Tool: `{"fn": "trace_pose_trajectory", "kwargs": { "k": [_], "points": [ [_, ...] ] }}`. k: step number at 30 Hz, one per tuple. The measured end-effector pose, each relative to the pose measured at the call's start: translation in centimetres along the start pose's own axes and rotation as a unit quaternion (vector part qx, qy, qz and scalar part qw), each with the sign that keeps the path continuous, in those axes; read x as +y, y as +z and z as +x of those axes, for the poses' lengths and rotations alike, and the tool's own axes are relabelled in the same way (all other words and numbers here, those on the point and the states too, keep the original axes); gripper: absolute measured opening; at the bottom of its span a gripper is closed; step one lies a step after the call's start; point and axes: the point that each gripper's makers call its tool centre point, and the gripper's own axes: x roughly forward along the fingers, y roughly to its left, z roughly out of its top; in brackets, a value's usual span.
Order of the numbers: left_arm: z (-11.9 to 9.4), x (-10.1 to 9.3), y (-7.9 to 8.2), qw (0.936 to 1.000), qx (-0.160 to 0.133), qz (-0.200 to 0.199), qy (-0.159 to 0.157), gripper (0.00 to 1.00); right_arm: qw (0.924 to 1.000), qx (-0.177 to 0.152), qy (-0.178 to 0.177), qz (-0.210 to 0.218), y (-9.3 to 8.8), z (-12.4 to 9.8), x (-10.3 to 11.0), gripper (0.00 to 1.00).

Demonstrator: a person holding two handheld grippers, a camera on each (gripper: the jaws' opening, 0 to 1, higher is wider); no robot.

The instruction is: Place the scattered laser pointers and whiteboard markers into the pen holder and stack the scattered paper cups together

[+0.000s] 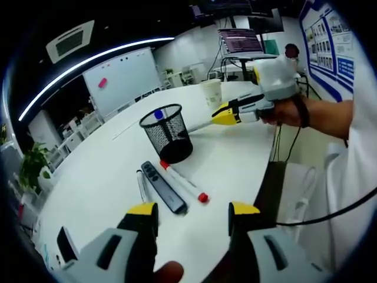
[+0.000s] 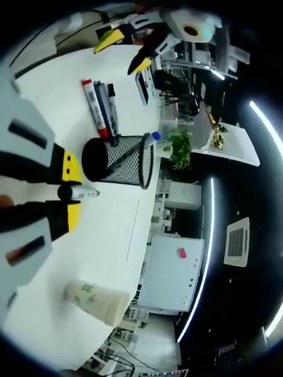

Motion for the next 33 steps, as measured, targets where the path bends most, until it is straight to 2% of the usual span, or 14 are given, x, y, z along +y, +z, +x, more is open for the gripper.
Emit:
{"fn": "trace_pose_trajectory", "kwargs": {
  "k": [12,33],
  "points": [
    [-0.2,0.2,0.0,1.0000,-0.002,-0.002,0.003,0.49,0.9993,-0.034,-0.015,0.002,1.7,-0.4,-0.8,0.11],
    [-0.3,0.2,-0.2,1.0000,-0.001,-0.003,0.004,0.49,0.9976,-0.063,-0.030,0.002,3.3,-0.7,-1.3,0.11]
  ]
}}
